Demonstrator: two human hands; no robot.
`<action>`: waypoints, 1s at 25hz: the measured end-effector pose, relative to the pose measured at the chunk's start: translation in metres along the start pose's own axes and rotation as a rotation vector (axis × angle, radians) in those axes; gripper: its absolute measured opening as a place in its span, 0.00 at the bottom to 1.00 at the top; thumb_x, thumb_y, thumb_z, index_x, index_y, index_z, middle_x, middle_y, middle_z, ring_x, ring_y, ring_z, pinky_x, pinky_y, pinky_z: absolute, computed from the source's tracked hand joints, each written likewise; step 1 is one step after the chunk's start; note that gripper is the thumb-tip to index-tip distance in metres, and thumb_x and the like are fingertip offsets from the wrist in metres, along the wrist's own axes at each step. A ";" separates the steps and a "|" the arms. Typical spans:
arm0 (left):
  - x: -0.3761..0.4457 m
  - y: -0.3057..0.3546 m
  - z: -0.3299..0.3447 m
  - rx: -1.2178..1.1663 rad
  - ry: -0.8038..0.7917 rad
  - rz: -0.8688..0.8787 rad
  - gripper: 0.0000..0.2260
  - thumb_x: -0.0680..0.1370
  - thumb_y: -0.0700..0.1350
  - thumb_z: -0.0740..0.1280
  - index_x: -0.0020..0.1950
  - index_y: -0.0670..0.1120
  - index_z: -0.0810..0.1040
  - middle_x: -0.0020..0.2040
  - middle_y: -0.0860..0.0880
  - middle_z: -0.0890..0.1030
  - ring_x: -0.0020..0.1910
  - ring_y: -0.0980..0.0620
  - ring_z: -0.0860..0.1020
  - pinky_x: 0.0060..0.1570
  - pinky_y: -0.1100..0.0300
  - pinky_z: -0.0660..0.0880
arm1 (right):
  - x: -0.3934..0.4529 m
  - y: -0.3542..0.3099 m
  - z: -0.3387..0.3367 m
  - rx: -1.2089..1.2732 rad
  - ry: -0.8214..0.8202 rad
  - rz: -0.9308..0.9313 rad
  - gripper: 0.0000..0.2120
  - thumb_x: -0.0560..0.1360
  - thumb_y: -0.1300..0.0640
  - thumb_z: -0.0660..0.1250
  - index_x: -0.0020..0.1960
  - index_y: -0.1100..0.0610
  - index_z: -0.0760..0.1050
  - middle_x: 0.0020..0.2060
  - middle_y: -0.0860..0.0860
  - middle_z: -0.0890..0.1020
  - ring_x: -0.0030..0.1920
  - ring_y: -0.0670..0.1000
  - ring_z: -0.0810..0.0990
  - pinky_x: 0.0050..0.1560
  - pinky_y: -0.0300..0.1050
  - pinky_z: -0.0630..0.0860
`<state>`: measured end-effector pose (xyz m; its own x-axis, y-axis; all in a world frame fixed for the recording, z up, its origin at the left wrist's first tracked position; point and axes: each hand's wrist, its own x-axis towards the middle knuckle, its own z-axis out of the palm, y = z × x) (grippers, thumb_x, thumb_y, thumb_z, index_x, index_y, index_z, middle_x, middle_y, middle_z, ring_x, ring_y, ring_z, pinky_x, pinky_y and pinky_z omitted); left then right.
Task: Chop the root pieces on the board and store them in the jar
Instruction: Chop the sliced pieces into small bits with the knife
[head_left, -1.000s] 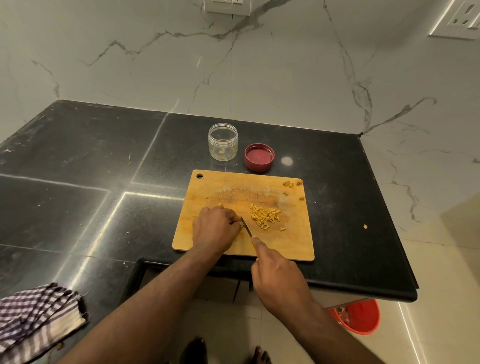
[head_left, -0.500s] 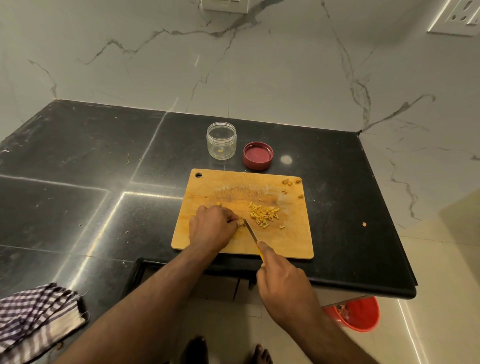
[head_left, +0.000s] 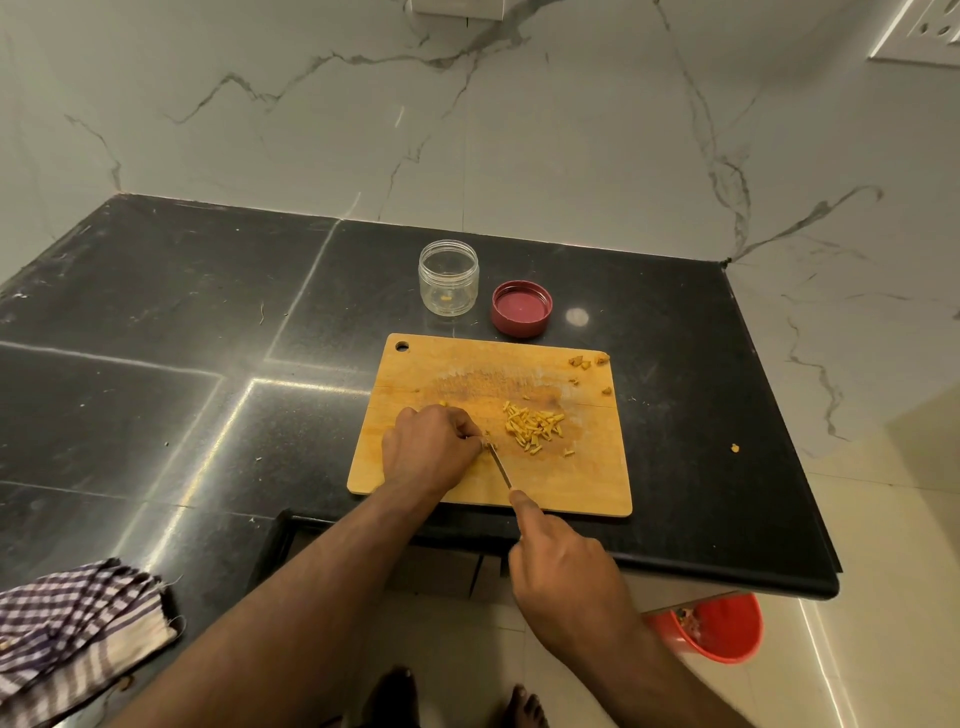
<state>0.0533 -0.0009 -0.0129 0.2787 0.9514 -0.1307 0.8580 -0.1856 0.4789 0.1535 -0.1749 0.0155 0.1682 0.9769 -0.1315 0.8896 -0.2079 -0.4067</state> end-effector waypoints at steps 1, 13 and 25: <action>0.000 0.000 0.000 -0.004 0.006 -0.001 0.05 0.76 0.55 0.70 0.49 0.58 0.85 0.48 0.58 0.83 0.55 0.50 0.73 0.49 0.51 0.75 | -0.006 0.001 -0.001 0.013 0.002 0.002 0.25 0.82 0.50 0.49 0.78 0.48 0.52 0.57 0.49 0.78 0.49 0.52 0.79 0.47 0.49 0.76; -0.002 -0.002 0.001 -0.003 0.020 0.013 0.07 0.77 0.55 0.69 0.51 0.58 0.85 0.48 0.57 0.83 0.54 0.51 0.73 0.49 0.50 0.75 | 0.018 -0.006 -0.001 0.073 0.033 0.022 0.25 0.82 0.51 0.51 0.78 0.48 0.55 0.56 0.51 0.78 0.50 0.53 0.78 0.49 0.51 0.76; 0.001 -0.006 0.008 -0.020 0.049 0.017 0.06 0.76 0.56 0.71 0.50 0.57 0.84 0.46 0.58 0.83 0.54 0.51 0.74 0.50 0.48 0.77 | -0.004 0.002 -0.008 0.133 0.040 0.034 0.23 0.82 0.50 0.51 0.77 0.46 0.55 0.58 0.47 0.78 0.51 0.48 0.78 0.51 0.46 0.73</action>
<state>0.0518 -0.0009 -0.0223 0.2711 0.9593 -0.0797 0.8444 -0.1972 0.4981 0.1586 -0.1788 0.0227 0.2162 0.9699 -0.1123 0.8193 -0.2428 -0.5194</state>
